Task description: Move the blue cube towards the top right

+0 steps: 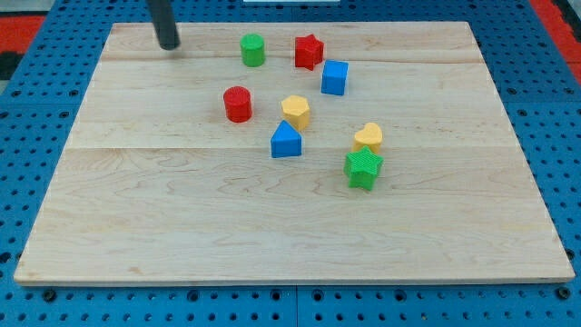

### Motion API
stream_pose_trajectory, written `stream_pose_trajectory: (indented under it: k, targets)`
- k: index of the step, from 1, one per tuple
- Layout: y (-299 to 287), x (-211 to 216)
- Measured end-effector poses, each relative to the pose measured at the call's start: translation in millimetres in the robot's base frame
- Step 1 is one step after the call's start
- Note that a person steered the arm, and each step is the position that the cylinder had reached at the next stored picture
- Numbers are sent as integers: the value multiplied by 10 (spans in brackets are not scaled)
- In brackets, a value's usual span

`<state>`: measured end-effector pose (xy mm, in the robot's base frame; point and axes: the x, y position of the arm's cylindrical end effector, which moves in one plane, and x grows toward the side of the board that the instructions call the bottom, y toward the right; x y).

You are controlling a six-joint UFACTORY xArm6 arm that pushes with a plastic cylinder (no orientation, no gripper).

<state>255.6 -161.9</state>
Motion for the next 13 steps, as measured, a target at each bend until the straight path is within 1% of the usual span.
stream_pose_trajectory:
  k: [1, 2, 3, 4, 5, 6, 7, 8, 9, 11, 12, 13]
  targets:
    - [635, 463]
    - [1398, 774]
    - [2002, 825]
    - [2669, 585]
    - [3064, 397]
    - [3124, 460]
    - [3168, 915]
    - [3035, 777]
    - [3014, 469]
    - [2193, 538]
    - [2143, 387]
    - [2244, 216]
